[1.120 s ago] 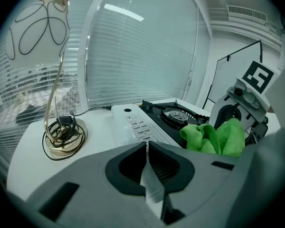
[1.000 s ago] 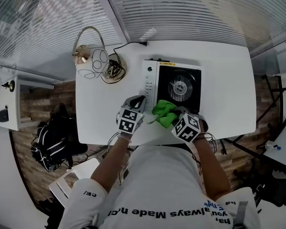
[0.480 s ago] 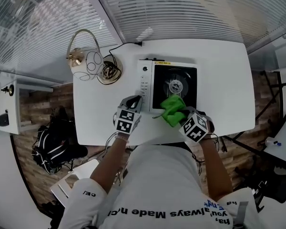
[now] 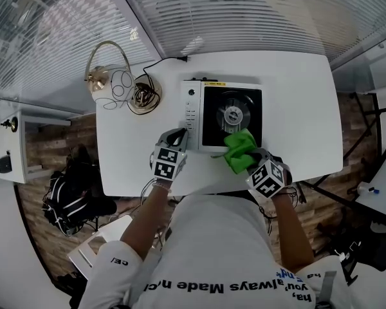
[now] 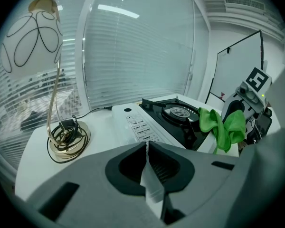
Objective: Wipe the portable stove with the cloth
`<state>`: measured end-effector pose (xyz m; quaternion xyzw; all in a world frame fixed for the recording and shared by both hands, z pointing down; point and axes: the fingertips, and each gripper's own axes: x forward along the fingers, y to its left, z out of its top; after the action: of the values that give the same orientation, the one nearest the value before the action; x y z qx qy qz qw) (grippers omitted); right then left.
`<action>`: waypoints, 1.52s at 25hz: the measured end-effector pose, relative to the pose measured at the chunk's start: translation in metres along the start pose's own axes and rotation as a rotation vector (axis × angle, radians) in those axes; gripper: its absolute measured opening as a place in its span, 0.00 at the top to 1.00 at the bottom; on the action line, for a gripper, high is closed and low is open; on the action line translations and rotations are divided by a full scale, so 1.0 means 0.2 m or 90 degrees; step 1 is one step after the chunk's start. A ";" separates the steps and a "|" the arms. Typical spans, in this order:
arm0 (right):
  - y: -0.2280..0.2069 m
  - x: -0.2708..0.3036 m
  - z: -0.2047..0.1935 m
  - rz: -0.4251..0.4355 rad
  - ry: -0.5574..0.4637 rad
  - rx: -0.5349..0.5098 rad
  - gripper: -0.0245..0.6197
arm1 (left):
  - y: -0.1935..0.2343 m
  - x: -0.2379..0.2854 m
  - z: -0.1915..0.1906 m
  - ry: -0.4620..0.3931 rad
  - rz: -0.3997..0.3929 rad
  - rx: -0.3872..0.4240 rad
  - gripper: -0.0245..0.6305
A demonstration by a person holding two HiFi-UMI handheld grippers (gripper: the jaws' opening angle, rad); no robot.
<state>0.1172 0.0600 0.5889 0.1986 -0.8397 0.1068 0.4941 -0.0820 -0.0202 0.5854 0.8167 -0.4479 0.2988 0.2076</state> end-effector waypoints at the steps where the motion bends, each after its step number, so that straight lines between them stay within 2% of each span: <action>1: 0.00 0.00 -0.02 -0.002 0.004 -0.001 0.90 | 0.00 0.00 0.00 0.001 0.000 -0.001 0.93; 22: -0.19 -0.09 -0.49 -0.048 0.120 0.038 0.90 | 0.00 -0.01 0.00 0.002 -0.005 0.000 0.93; 31: -0.25 -0.03 -0.58 -0.040 0.189 -0.033 0.90 | 0.00 -0.01 0.00 0.003 -0.012 -0.004 0.93; 38: -0.38 0.02 -0.59 -0.045 0.216 -0.070 0.90 | 0.00 -0.01 0.01 0.003 -0.019 -0.011 0.93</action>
<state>0.2426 0.0358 0.6484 0.1797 -0.7415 0.0750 0.6421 -0.0822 -0.0201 0.5835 0.8208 -0.4380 0.2934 0.2198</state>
